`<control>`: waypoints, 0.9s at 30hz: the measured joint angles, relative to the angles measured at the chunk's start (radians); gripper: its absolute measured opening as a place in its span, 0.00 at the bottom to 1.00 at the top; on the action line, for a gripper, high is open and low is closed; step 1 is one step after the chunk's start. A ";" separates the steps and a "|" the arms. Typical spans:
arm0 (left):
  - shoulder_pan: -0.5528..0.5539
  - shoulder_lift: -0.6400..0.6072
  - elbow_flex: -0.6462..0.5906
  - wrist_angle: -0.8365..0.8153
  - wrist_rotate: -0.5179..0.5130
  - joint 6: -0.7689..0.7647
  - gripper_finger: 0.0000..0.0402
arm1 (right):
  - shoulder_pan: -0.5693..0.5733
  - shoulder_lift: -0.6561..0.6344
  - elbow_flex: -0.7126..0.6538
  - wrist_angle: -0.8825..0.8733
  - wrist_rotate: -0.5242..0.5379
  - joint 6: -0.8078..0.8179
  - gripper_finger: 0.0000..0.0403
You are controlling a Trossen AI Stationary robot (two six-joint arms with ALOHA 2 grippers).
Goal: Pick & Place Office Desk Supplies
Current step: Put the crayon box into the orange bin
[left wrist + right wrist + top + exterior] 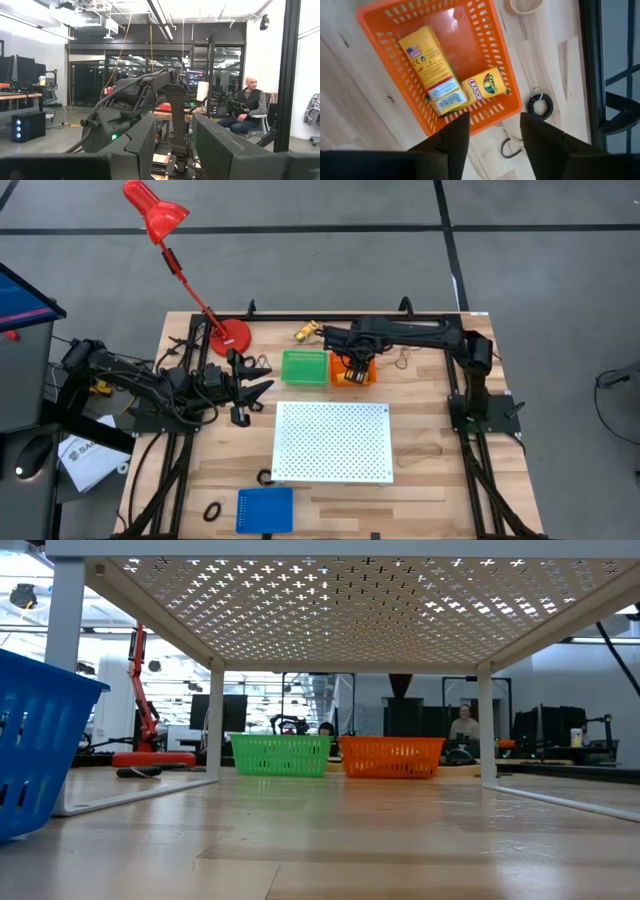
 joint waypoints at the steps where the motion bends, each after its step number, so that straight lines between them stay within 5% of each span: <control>1: 0.000 0.000 0.000 0.000 0.000 0.000 0.30 | 0.003 -0.007 0.000 0.000 0.000 0.001 0.43; 14: 0.000 -0.034 0.001 -0.091 -0.089 0.004 0.30 | 0.122 -0.336 -0.032 0.028 0.187 0.132 0.42; 27: 0.000 -0.106 0.001 -0.220 -0.263 0.004 0.30 | 0.233 -0.723 -0.495 0.246 0.260 0.350 0.41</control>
